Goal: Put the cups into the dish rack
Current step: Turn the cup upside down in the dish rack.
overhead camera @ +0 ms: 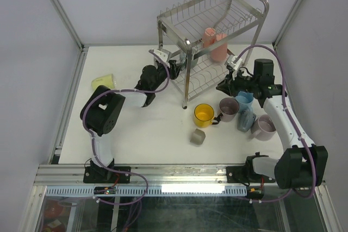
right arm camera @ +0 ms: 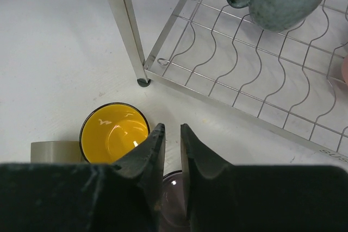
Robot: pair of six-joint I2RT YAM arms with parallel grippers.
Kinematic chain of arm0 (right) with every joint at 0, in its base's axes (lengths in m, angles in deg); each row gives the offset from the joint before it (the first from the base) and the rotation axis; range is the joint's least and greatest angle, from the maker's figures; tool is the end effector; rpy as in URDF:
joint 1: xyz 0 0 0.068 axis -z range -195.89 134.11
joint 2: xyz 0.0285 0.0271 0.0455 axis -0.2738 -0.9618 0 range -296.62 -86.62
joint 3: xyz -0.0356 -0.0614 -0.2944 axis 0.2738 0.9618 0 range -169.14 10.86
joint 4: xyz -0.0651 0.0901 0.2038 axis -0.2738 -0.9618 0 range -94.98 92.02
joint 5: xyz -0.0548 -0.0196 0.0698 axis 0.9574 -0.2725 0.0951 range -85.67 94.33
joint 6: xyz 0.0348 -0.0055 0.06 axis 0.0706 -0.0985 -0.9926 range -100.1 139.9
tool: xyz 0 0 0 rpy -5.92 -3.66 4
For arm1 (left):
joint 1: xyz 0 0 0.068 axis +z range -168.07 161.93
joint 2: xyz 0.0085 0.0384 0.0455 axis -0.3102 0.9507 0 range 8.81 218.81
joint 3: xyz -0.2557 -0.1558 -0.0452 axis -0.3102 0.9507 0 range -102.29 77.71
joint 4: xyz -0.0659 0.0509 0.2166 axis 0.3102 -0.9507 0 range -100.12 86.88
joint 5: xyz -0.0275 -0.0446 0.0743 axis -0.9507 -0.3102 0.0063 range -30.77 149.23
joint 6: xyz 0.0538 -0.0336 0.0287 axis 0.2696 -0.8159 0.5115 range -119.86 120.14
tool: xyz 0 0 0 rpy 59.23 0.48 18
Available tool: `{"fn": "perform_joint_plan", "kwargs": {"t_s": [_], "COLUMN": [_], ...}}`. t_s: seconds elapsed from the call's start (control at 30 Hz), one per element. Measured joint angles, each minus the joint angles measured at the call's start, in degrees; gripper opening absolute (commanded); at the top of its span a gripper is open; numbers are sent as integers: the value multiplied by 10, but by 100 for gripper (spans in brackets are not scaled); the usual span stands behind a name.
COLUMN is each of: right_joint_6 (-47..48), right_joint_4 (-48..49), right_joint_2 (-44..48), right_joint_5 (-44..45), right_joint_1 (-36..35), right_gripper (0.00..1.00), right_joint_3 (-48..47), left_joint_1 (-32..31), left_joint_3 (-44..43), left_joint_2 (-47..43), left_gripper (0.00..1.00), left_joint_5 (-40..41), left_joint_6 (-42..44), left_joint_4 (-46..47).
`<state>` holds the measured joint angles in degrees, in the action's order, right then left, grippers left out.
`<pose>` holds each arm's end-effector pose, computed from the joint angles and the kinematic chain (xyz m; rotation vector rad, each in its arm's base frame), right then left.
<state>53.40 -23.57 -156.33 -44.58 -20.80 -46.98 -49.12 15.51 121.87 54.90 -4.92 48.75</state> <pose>0.2227 0.0619 0.3373 -1.0761 1.7322 0.6343 0.3808 -0.2342 0.2594 0.4142 1.5247 -0.5547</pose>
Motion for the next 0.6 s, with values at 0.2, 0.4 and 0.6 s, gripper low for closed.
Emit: {"fn": "perform_joint_plan", "kwargs": {"t_s": [0.2, 0.4, 0.6], "right_joint_6": [14, 78, 237], "right_joint_4": [9, 42, 84], "right_joint_2": [0, 0, -26], "right_joint_5": [-8, -21, -61], "right_joint_1": [1, 1, 0], "right_gripper": [26, 30, 20], "right_joint_3": [24, 56, 62], "left_joint_1": [-1, -1, 4], "left_joint_3": [96, 200, 250], "left_joint_2": [-72, -156, -285], "left_gripper": [41, 45, 51], "left_joint_5": [10, 19, 25], "left_joint_6": [-2, -2, -23], "left_joint_4": [15, 3, -94]}}
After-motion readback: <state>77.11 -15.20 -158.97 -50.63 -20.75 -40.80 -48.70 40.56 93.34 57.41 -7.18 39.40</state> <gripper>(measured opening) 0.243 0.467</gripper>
